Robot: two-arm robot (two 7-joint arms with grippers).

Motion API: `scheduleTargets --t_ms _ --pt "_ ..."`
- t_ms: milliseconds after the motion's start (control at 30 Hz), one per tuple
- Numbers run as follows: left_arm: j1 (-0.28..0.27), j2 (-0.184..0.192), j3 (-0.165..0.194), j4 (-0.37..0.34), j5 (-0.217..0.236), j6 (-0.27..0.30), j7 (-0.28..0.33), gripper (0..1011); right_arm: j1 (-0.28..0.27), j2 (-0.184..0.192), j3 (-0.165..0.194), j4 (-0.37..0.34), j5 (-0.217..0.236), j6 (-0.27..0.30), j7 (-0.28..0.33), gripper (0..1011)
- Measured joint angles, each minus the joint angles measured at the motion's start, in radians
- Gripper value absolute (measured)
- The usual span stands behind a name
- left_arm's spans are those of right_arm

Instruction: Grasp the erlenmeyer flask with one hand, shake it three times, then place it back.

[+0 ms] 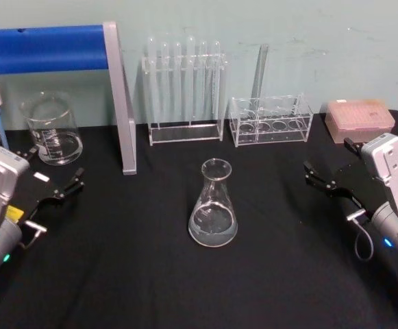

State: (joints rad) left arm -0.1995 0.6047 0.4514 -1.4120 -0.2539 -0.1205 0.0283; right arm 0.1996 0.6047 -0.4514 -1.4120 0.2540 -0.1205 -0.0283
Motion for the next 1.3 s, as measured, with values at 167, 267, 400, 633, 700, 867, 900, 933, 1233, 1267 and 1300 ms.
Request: scheduleTargets --t_ms 167,267,400,633,700,867,900,933,1233,1267,1300 --pt "0.000 0.000 0.000 0.000 0.000 0.000 0.000 1001 0.000 0.000 0.000 0.000 0.000 0.000 0.000 1000" --pt "0.000 0.000 0.000 0.000 0.000 0.000 0.000 1001 0.000 0.000 0.000 0.000 0.000 0.000 0.000 1000" --pt "0.000 0.000 0.000 0.000 0.000 0.000 0.000 1001 0.000 0.000 0.000 0.000 0.000 0.000 0.000 1000" --pt "0.000 0.000 0.000 0.000 0.000 0.000 0.000 1001 0.000 0.000 0.000 0.000 0.000 0.000 0.000 1000" --pt "0.000 0.000 0.000 0.000 0.000 0.000 0.000 1001 0.000 0.000 0.000 0.000 0.000 0.000 0.000 1000" --pt "0.000 0.000 0.000 0.000 0.000 0.000 0.000 1001 0.000 0.000 0.000 0.000 0.000 0.000 0.000 1000" --pt "0.000 0.000 0.000 0.000 0.000 0.000 0.000 1001 0.000 0.000 0.000 0.000 0.000 0.000 0.000 1000" --pt "0.000 0.000 0.000 0.000 0.000 0.000 0.000 1001 0.000 0.000 0.000 0.000 0.000 0.000 0.000 1000" --pt "0.000 0.000 0.000 0.000 0.000 0.000 0.000 1001 0.000 0.000 0.000 0.000 0.000 0.000 0.000 1000" --pt "0.000 0.000 0.000 0.000 0.000 0.000 0.000 1001 0.000 0.000 0.000 0.000 0.000 0.000 0.000 1000" --pt "0.000 0.000 0.000 0.000 0.000 0.000 0.000 1001 0.000 0.000 0.000 0.000 0.000 0.000 0.000 1000"
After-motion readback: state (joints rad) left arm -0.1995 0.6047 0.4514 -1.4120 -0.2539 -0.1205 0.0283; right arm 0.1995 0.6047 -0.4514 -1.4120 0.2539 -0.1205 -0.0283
